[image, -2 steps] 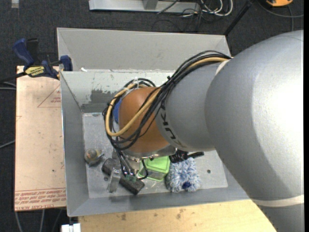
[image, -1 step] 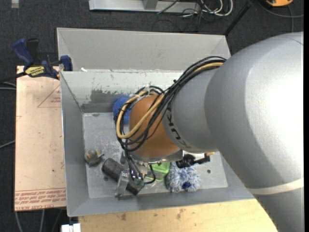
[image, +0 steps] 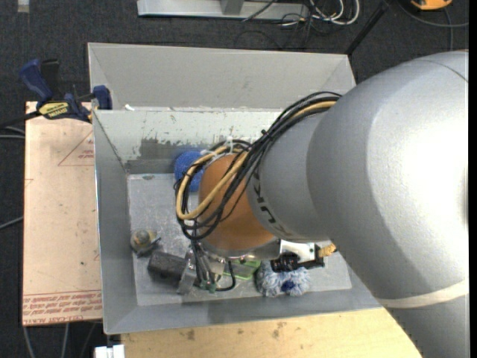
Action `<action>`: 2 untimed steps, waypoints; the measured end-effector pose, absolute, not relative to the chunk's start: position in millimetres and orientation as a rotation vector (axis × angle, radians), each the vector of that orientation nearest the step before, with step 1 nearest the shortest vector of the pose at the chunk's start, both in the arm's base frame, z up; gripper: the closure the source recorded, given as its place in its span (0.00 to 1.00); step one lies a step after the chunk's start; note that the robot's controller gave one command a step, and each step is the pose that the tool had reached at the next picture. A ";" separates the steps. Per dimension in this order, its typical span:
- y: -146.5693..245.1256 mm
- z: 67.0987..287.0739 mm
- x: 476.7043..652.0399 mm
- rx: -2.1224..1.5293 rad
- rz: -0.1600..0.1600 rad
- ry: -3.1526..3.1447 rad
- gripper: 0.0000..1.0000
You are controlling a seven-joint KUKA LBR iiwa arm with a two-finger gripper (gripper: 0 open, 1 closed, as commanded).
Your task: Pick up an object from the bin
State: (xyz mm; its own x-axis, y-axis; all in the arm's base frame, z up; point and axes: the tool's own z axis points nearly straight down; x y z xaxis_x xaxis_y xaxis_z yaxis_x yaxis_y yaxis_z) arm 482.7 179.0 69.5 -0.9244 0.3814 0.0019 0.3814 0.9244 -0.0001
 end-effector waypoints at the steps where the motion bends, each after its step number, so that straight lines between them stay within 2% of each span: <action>1: 178.8 69.4 482.7 -0.611 0.000 -3.080 1.00; 2: 178.5 72.6 482.1 -0.611 0.001 -3.078 1.00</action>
Offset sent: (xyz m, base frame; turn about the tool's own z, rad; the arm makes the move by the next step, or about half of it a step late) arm -0.0001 -0.0001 0.0244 0.0000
